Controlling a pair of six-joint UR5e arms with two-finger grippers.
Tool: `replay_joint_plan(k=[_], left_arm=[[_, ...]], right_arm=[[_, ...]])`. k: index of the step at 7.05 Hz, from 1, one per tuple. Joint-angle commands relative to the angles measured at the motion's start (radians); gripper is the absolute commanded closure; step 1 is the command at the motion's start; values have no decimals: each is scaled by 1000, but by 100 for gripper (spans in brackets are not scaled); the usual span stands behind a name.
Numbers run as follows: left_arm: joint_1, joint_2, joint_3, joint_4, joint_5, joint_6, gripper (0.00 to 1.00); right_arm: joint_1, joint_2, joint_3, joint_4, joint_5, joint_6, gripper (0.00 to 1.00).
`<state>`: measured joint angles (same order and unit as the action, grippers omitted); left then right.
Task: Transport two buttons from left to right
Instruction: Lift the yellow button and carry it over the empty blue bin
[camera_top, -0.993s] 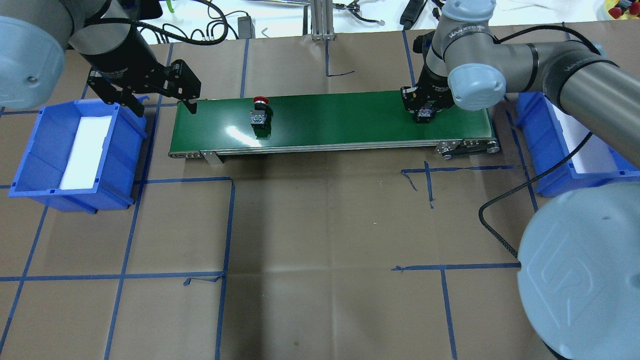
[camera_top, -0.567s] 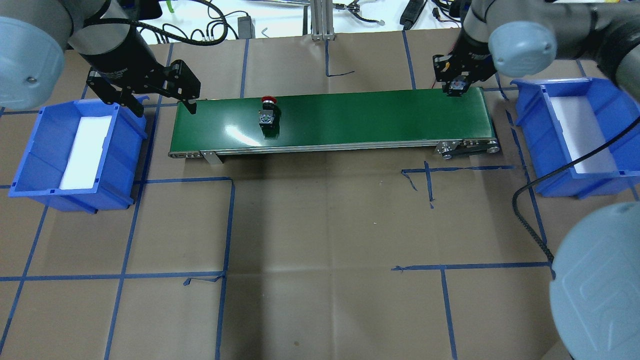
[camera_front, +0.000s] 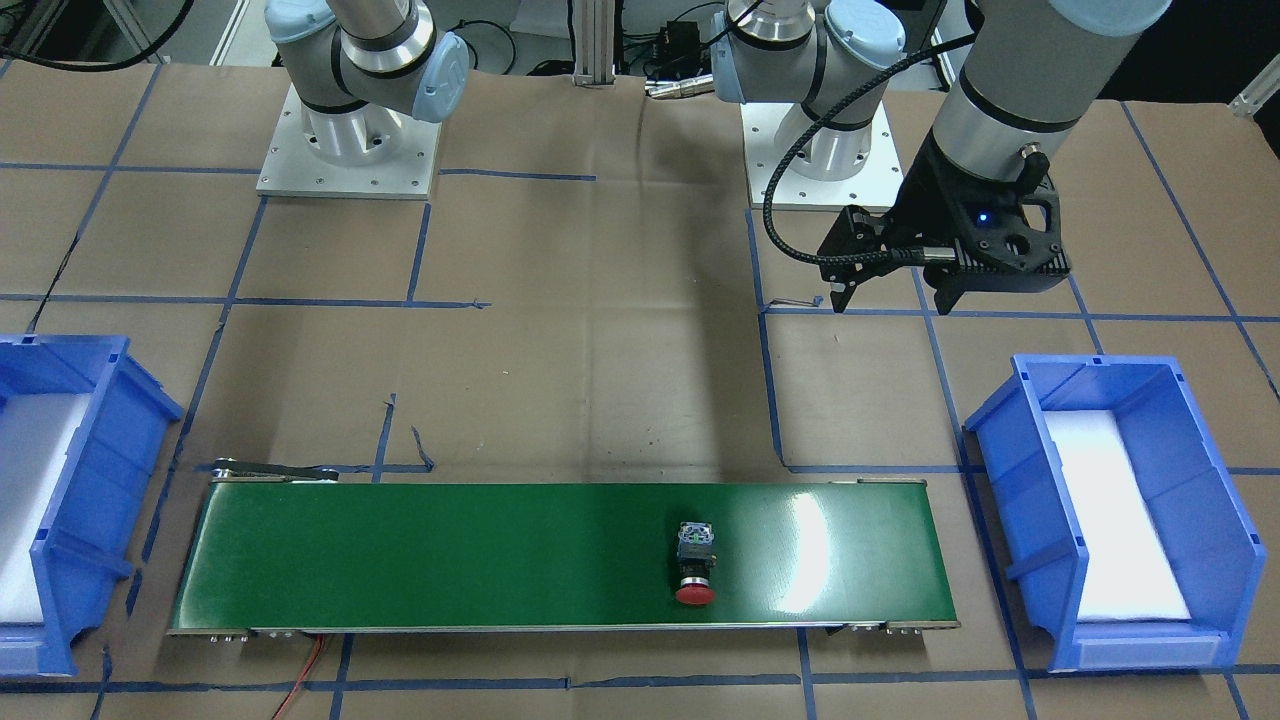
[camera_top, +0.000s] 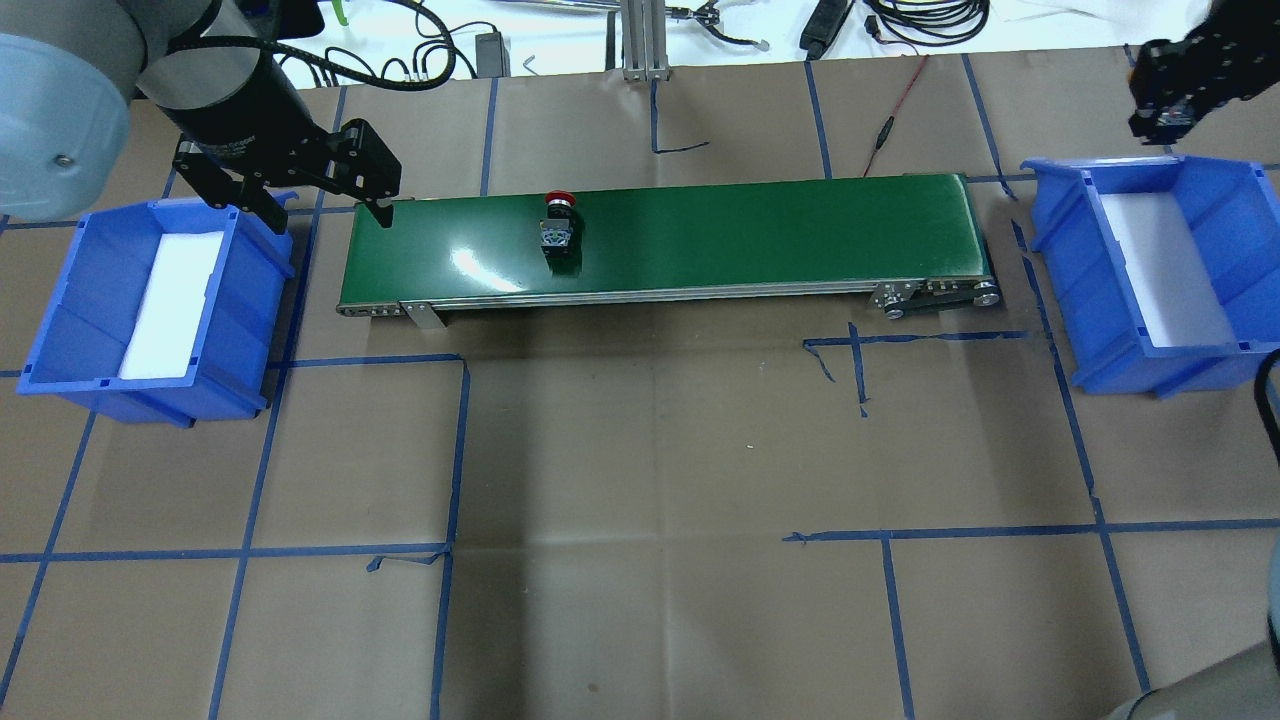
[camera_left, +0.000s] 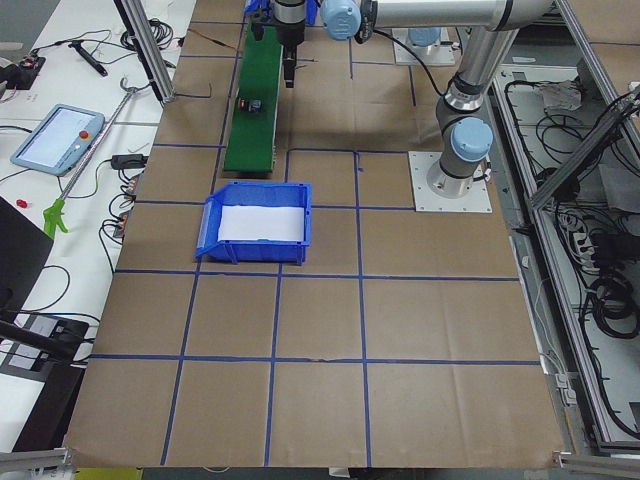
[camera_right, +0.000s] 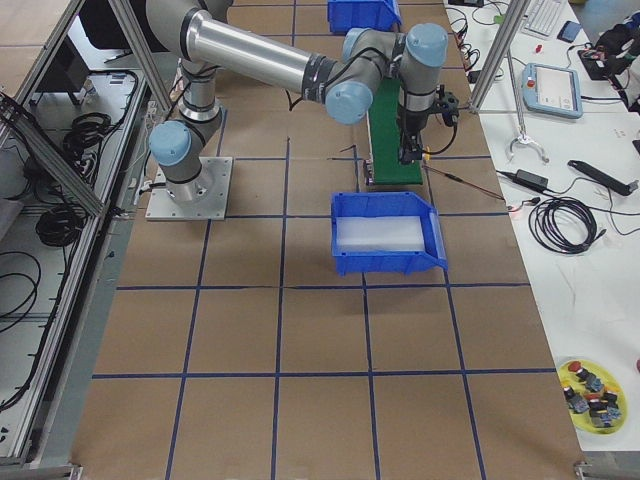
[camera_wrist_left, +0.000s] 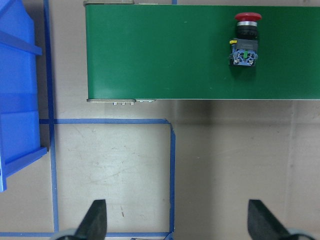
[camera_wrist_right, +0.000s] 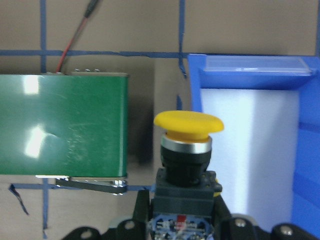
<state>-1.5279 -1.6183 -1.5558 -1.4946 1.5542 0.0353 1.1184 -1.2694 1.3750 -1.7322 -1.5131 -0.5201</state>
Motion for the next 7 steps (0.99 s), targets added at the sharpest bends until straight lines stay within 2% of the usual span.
replay_joint_plan(k=[1,4,7], left_arm=[[0,0,2,1,0,0,0],[0,0,0,1,1,-2,0],[0,0,0,-6,1,-2,0]], right_arm=[[-136,-1,120,-50,42,-196,97],[-169,16,287,-274,43,-283,97],[-199,68,381,-373,42,-343,97]])
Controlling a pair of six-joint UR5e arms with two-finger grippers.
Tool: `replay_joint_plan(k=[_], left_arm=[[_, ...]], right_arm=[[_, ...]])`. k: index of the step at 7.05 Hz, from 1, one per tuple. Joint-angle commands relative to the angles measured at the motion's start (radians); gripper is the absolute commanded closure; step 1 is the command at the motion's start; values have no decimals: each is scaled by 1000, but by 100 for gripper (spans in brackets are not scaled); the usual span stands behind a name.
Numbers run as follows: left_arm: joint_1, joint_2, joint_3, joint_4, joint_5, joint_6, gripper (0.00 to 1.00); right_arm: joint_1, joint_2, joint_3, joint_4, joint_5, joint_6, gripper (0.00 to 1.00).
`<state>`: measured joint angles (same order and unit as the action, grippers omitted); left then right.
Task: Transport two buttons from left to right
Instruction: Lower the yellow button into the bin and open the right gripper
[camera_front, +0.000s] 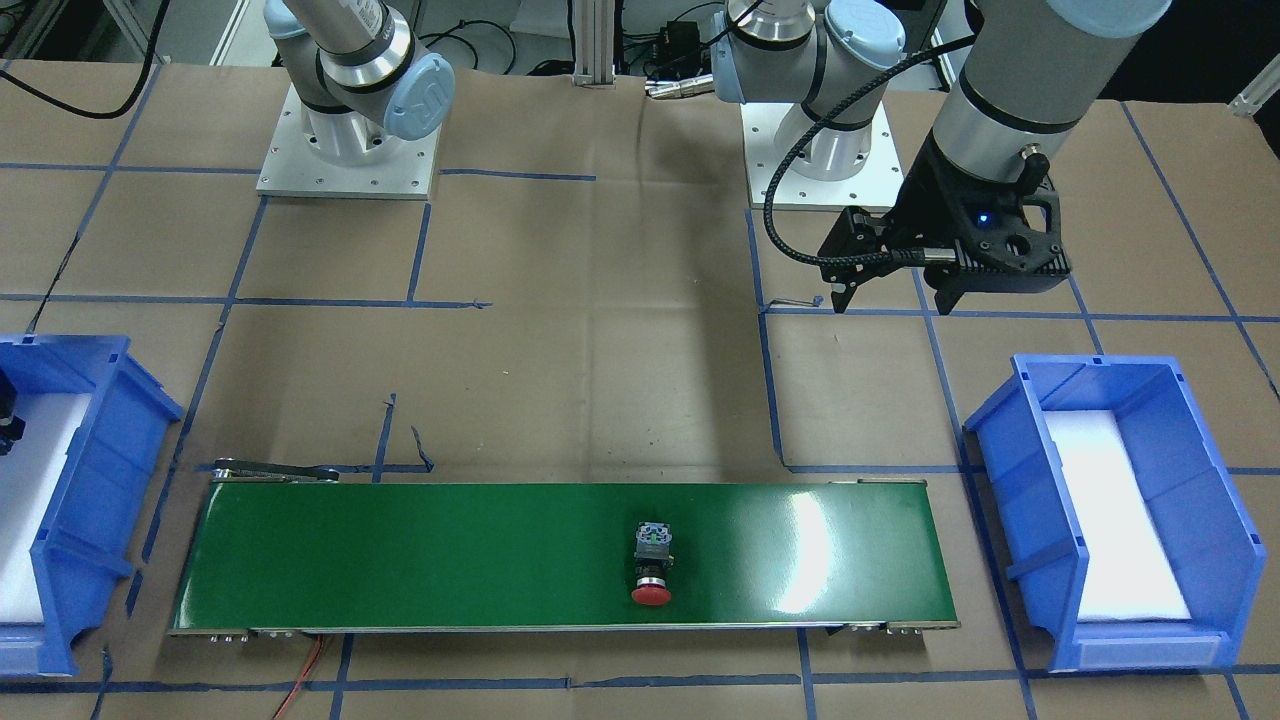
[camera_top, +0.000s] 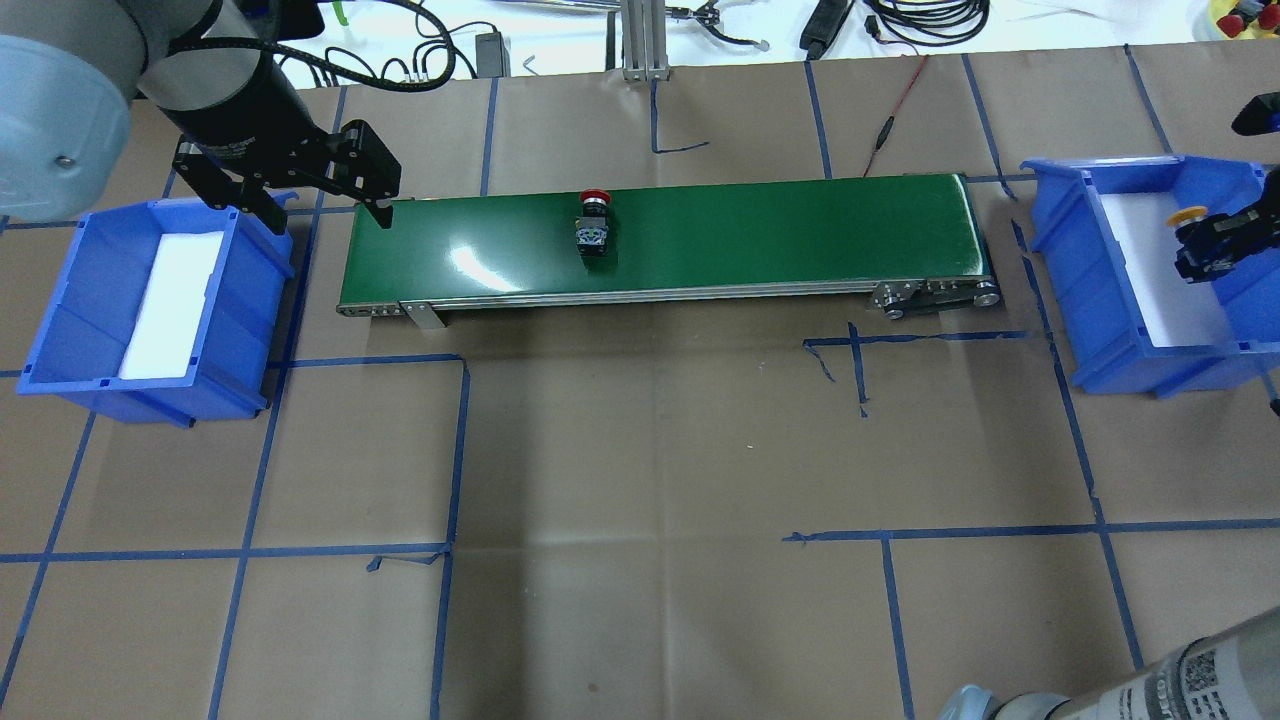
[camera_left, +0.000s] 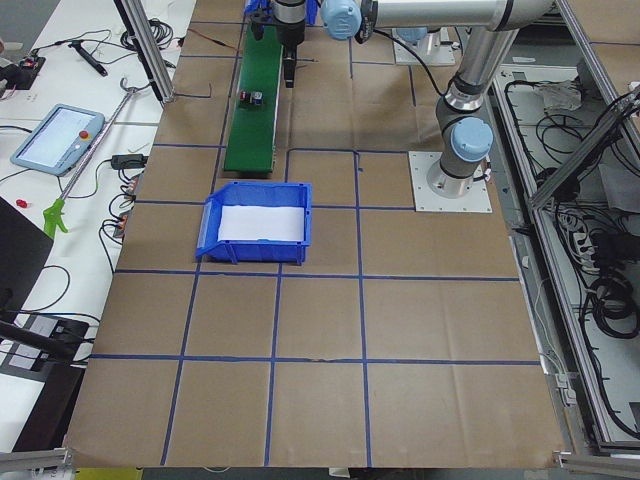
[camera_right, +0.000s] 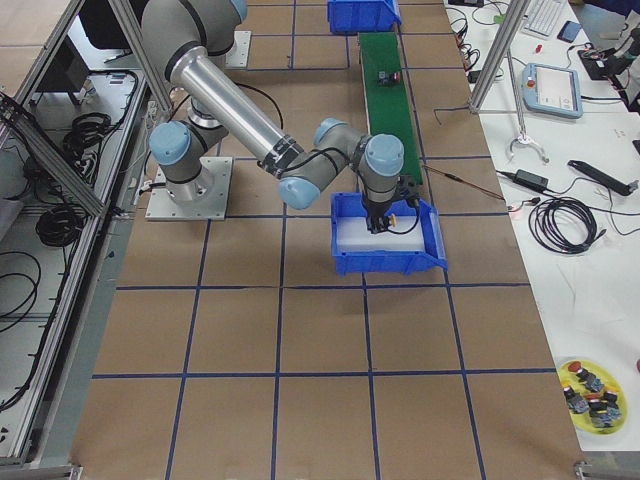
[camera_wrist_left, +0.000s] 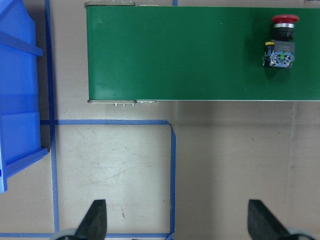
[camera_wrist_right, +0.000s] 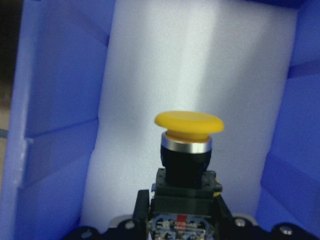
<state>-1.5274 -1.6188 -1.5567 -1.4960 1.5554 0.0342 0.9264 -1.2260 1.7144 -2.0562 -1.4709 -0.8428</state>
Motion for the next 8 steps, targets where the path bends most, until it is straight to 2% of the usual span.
replay_joint_plan(k=[1,4,5,6,8], left_arm=[[1,2,-2,-10,0,1,0],[0,2,-2,-10,0,0,0],[1,2,0,-10,0,0,0],[1,2,-2,-10,0,0,0],[0,2,-2,-9,0,0,0]], right_arm=[[-12,28,74,-56,0,-45,97],[-15,22,106,-82,-12,-45,95],[-15,22,112,-82,-15,-41,71],[-15,20,113,-82,-8,-36,33],[-15,14,105,-75,-3,-19,6]])
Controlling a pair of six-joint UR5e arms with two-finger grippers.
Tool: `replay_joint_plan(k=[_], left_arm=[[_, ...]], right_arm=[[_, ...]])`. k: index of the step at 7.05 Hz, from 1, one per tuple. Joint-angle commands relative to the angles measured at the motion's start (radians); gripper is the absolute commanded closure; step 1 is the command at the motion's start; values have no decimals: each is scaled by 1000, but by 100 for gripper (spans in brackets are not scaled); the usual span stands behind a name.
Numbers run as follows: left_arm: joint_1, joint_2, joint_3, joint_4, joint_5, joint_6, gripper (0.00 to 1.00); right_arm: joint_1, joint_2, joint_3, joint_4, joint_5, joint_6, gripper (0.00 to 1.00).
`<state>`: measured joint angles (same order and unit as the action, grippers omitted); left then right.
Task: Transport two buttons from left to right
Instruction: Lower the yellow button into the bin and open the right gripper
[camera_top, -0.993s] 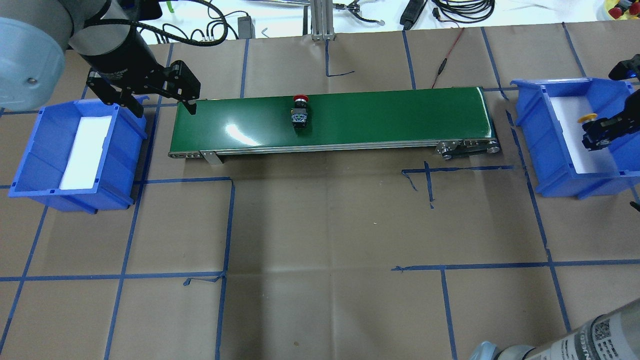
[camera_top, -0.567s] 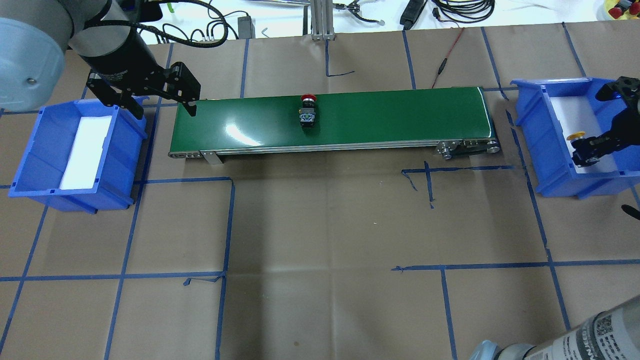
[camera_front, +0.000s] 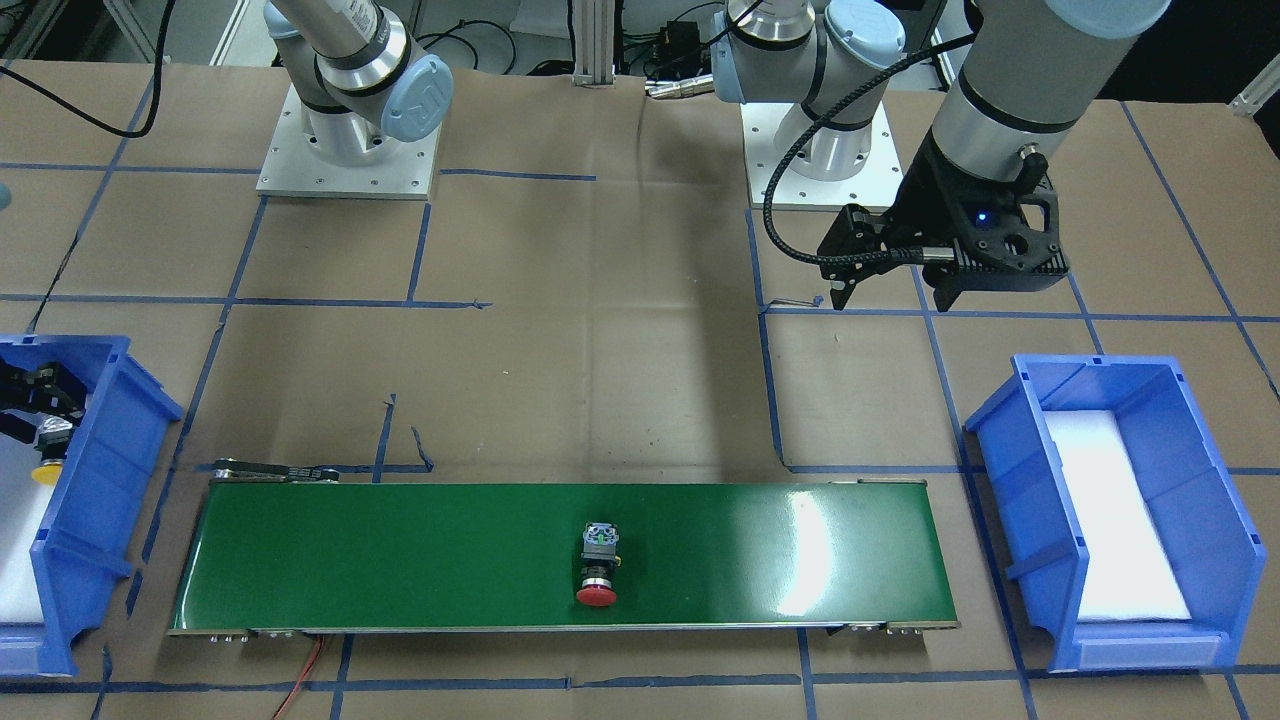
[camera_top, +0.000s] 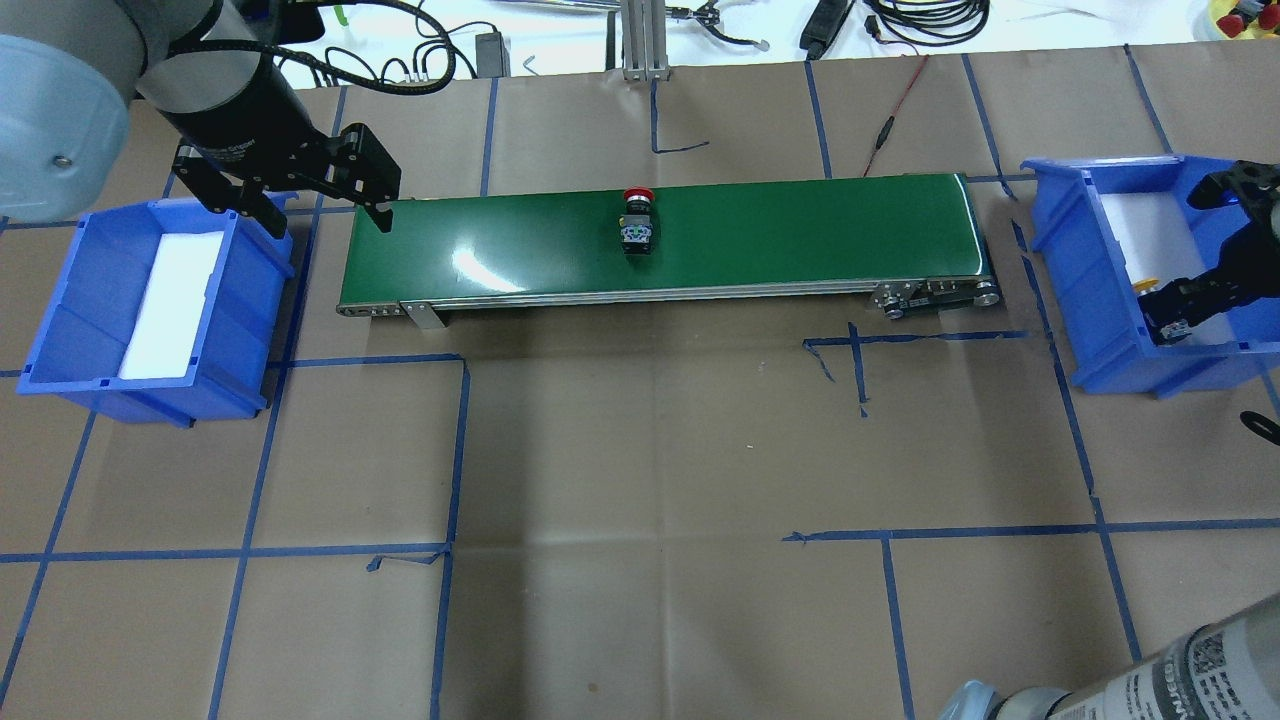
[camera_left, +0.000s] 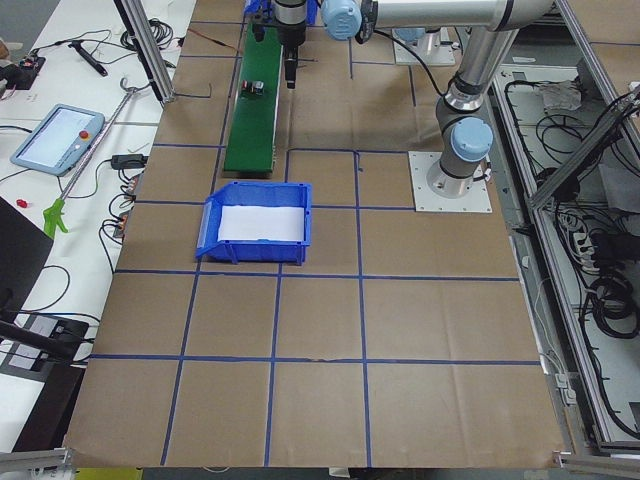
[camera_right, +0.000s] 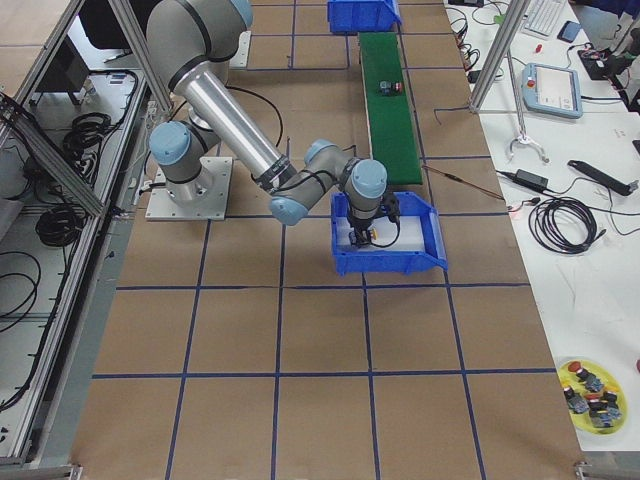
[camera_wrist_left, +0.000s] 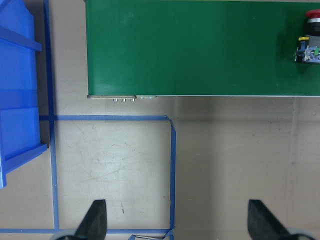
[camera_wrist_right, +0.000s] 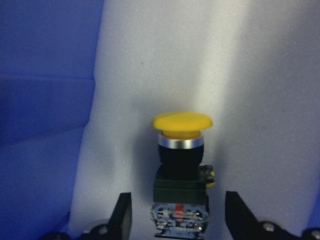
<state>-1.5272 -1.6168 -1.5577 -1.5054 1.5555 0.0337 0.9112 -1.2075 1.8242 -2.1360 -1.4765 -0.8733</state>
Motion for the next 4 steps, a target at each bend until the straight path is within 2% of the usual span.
replay_joint_plan(k=[1,2,4], left_arm=[[-1,-1,-1,-1,0,0,0],[1,0,-1,-1,0,0,0],[1,0,-1,1,0,0,0]], right_arm=[[0,-13,-20,13,1,28,6],[9,-41,-64,17,-1,66,2],[38,-110,-134,21,-1,124,1]])
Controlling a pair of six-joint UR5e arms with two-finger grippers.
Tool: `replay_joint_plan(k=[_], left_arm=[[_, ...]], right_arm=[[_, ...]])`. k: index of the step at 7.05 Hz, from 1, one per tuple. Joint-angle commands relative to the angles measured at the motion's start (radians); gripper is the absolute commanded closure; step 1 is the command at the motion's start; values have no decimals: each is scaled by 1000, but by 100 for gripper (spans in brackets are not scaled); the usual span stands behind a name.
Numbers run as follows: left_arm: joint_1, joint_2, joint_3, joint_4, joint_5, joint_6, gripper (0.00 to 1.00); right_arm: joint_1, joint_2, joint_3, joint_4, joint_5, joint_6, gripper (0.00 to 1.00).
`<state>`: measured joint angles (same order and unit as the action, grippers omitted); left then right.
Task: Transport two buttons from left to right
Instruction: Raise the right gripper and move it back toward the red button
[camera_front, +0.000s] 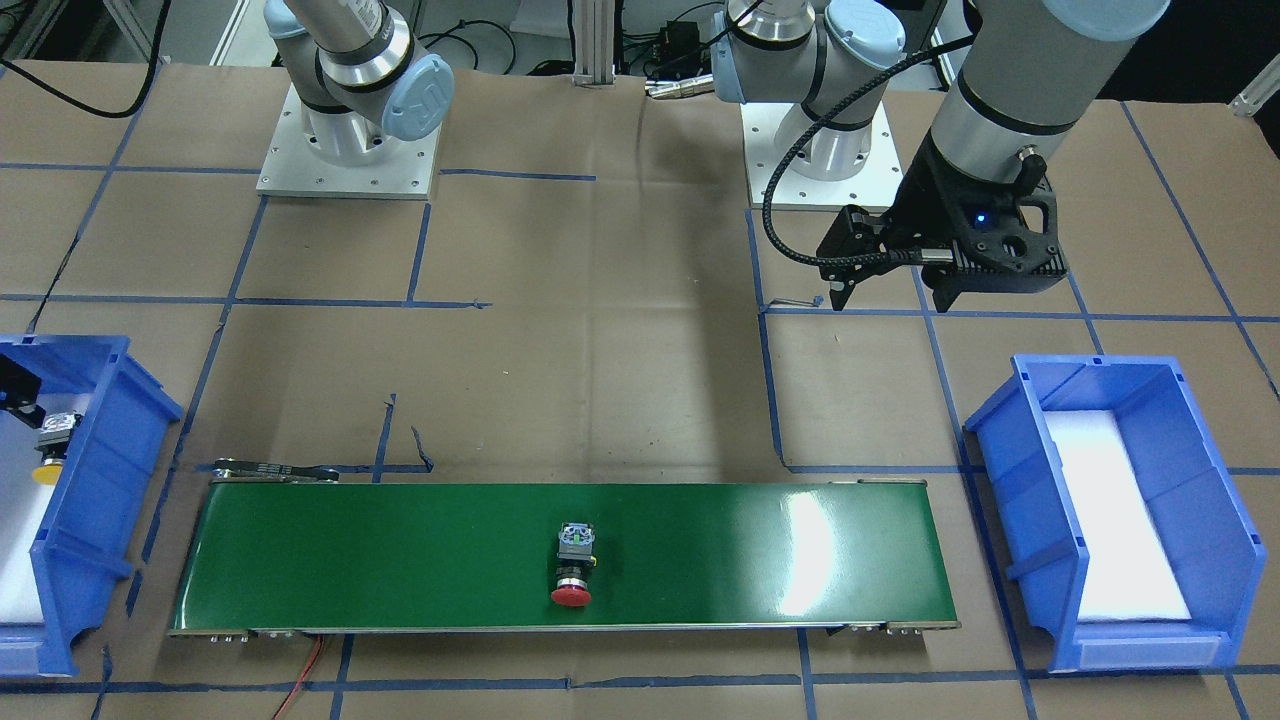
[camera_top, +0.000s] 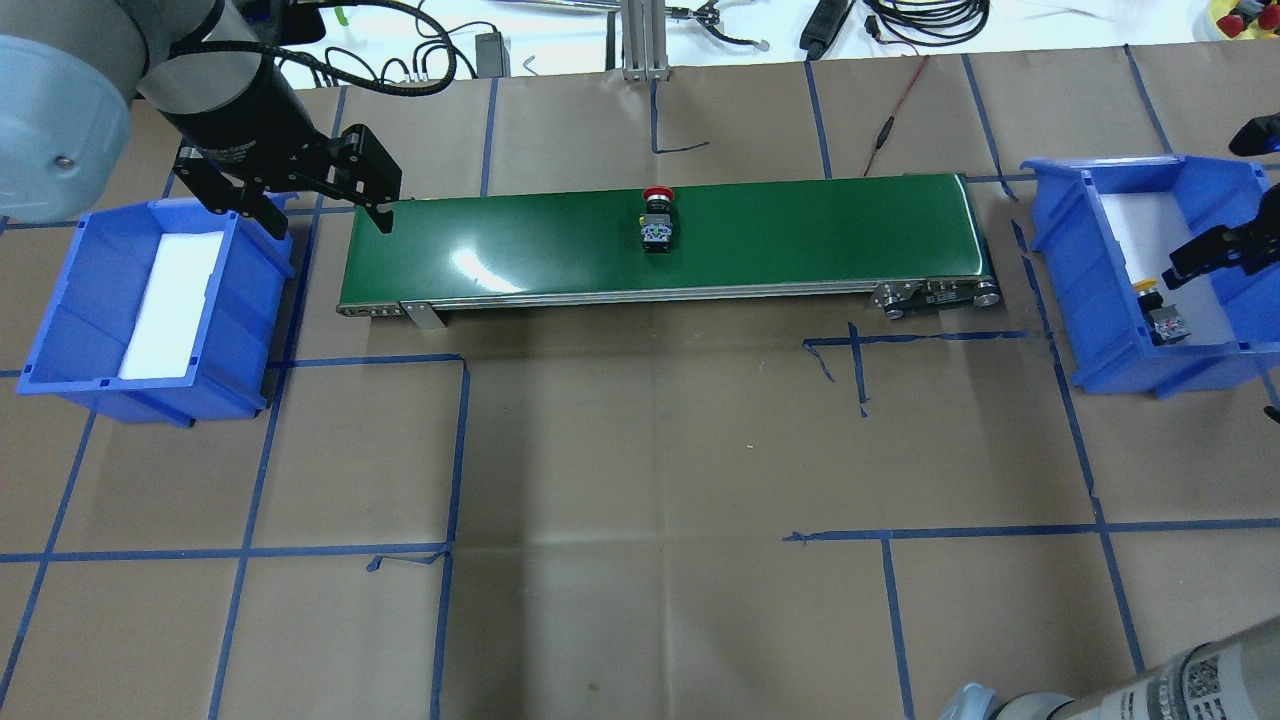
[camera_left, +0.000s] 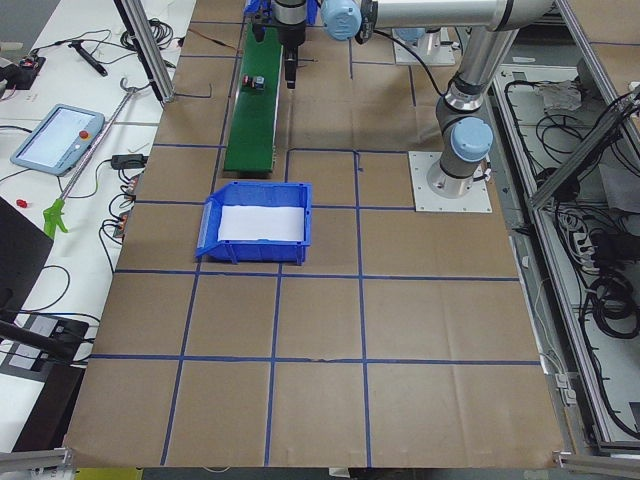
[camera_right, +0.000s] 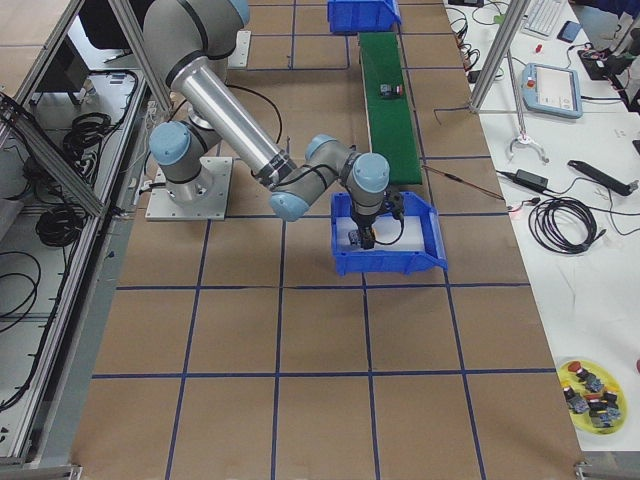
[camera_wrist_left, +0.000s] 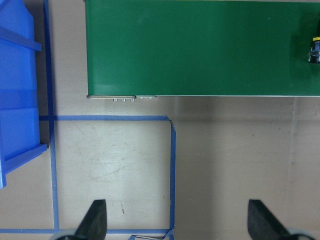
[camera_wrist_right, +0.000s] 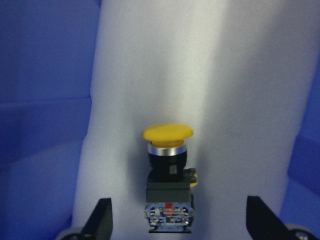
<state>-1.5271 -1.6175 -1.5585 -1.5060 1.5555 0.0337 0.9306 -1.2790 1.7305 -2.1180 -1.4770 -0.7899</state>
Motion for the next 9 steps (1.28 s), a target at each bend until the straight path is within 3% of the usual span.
replay_joint_plan(k=[1,4,9], left_arm=[[-1,1,0,0,0,0,0],[-1,1,0,0,0,0,0],[-1,1,0,0,0,0,0]], right_arm=[[40,-58,-86,51,1,91,0],[195,-42,-264,232,-2,323,0],[501,-17,-269,233,-16,648,1]])
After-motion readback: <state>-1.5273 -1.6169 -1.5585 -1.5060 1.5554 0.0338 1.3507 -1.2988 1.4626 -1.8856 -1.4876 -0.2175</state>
